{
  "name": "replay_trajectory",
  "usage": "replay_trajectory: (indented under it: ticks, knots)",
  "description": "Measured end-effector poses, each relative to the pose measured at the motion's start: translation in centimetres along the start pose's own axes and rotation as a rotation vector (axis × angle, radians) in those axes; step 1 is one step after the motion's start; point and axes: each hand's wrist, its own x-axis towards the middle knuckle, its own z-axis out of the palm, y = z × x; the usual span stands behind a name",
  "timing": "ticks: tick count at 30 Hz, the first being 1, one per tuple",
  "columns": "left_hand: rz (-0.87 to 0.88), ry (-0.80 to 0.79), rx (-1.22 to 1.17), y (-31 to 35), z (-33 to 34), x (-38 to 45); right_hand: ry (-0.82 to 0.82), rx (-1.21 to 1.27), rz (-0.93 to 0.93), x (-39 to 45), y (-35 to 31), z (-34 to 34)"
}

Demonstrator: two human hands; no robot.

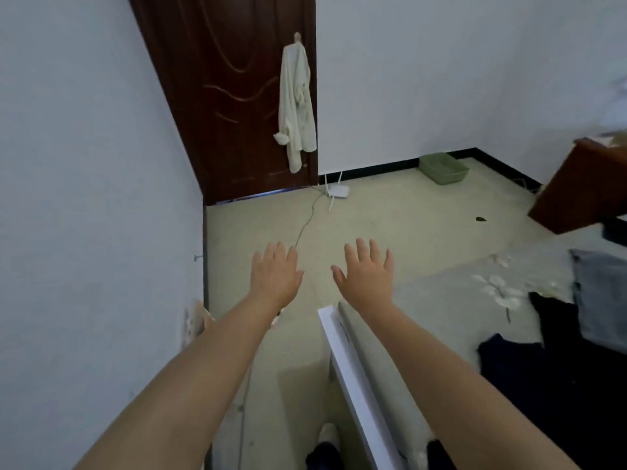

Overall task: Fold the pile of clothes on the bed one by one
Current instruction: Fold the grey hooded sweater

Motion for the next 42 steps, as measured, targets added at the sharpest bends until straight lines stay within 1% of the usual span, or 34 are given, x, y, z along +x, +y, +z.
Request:
replay_trajectory:
  ticks: [2, 3, 5, 6, 7, 9, 10, 12, 13, 14, 16, 17, 19, 22, 24, 26, 28, 31, 34, 37, 39, 42]
  knots:
    - [0.004, 0.053, -0.028, -1.3, 0.5, 4.0, -0.008, 0.000, 0.014, 4.3, 0.1, 1.2]
    - [0.006, 0.048, -0.031, -1.9, 1.0, 5.7, 0.010, 0.011, 0.017, 6.2, 0.1, 1.8]
    - [-0.015, -0.021, -0.028, -3.0, 2.6, 8.8, 0.095, 0.044, -0.005, 10.0, 0.0, 3.3]
    - [-0.026, -0.080, -0.014, -3.7, 3.6, 10.1, 0.105, 0.048, -0.021, 11.6, 0.0, 3.9]
    - [-0.034, -0.141, 0.012, -4.6, 4.5, 11.5, 0.096, 0.055, -0.013, 13.0, -0.1, 4.3]
    - [-0.053, -0.198, 0.063, -6.5, 5.5, 13.6, 0.015, 0.090, 0.020, 15.0, 0.0, 5.3]
    - [-0.069, -0.212, 0.084, -7.4, 5.8, 15.2, -0.003, 0.103, 0.029, 16.5, 0.2, 6.3]
    - [-0.095, -0.216, 0.114, -8.9, 5.9, 18.8, 0.023, 0.087, -0.009, 19.6, 1.2, 8.3]
    - [-0.100, -0.211, 0.119, -9.3, 6.0, 21.0, 0.007, 0.097, -0.018, 21.4, 1.7, 9.1]
    - [-0.096, -0.207, 0.114, -9.6, 6.0, 23.2, -0.019, 0.114, 0.007, 23.2, 2.4, 9.8]
    - [-0.073, -0.193, 0.088, -9.7, 6.2, 27.4, -0.093, 0.065, 0.066, 26.5, 3.6, 11.0]
    - [-0.044, -0.181, 0.076, -9.7, 6.6, 30.4, -0.094, 0.066, 0.093, 28.9, 4.4, 12.0]
    - [-0.011, -0.165, 0.059, -9.6, 7.0, 34.8, -0.035, 0.076, 0.122, 32.3, 5.5, 13.1]
    - [0.062, -0.180, 0.067, -9.8, 8.6, 44.3, -0.078, -0.013, 0.218, 39.9, 7.2, 14.5]
    - [0.145, -0.196, 0.107, -9.7, 9.8, 50.7, -0.098, -0.045, 0.331, 45.0, 8.2, 15.4]
    - [0.235, -0.210, 0.153, -9.1, 10.8, 56.4, -0.107, -0.012, 0.439, 48.9, 8.7, 16.1]
    - [0.299, -0.195, 0.152, -7.5, 11.5, 61.4, -0.098, 0.019, 0.485, 51.9, 9.3, 17.0]
    - [0.458, -0.213, 0.125, -2.6, 12.0, 67.1, -0.155, 0.012, 0.581, 53.9, 11.7, 17.5]
    - [0.649, -0.244, 0.100, 4.6, 12.2, 70.4, -0.179, 0.002, 0.777, 52.6, 15.8, 17.4]
    - [0.854, -0.230, 0.062, 12.3, 12.1, 71.9, -0.172, -0.013, 0.966, 50.5, 20.5, 16.7]
    - [0.987, -0.229, 0.034, 17.4, 12.0, 72.6, -0.134, -0.017, 1.066, 49.3, 23.6, 16.1]
    - [1.140, -0.235, 0.019, 25.1, 11.7, 74.2, 0.025, -0.048, 1.186, 48.8, 29.1, 15.2]
